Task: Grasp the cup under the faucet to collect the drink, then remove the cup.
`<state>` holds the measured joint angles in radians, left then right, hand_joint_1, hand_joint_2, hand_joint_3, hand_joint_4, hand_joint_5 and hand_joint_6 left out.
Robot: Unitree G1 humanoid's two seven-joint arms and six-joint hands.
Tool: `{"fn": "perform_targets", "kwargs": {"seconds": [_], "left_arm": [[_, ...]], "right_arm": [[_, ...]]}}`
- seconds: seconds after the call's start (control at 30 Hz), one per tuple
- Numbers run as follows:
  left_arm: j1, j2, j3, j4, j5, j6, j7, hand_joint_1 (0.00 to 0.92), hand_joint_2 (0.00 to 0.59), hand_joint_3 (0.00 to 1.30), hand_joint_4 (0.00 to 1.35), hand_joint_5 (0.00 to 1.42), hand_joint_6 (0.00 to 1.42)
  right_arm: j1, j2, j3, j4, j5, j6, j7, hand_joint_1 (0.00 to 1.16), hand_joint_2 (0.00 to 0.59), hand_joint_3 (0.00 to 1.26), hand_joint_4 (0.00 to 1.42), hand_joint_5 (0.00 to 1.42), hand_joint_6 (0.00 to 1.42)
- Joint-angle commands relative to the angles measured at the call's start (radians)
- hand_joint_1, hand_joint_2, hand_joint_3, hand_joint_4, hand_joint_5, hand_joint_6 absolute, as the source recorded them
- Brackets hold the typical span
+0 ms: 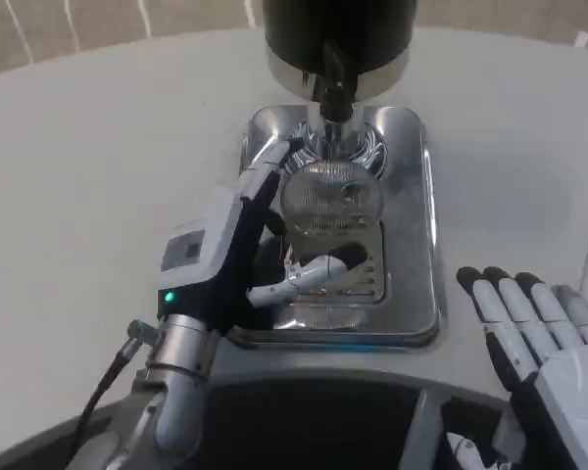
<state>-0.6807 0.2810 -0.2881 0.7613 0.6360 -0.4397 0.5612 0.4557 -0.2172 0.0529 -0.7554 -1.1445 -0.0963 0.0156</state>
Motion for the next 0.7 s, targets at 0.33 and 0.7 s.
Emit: {"fn": "perform_targets", "kwargs": {"seconds": [0.33,0.7], "left_arm": [[0.292,0.184,0.141,-0.454,-0.001,0.089,-0.070,0.095,0.000,0.00,0.00,0.40,0.57],[0.593,0.281,0.252,-0.851,0.130,0.237,-0.229,0.000,0.042,0.00,0.00,0.11,0.18]], "right_arm": [[-0.096,0.040,0.009,-0.032,0.130,0.030,0.062,0.53,0.540,0.00,0.00,0.00,0.00],[-0.198,0.100,0.030,-0.020,0.251,0.104,0.113,0.52,0.535,0.00,0.00,0.00,0.00]]}}
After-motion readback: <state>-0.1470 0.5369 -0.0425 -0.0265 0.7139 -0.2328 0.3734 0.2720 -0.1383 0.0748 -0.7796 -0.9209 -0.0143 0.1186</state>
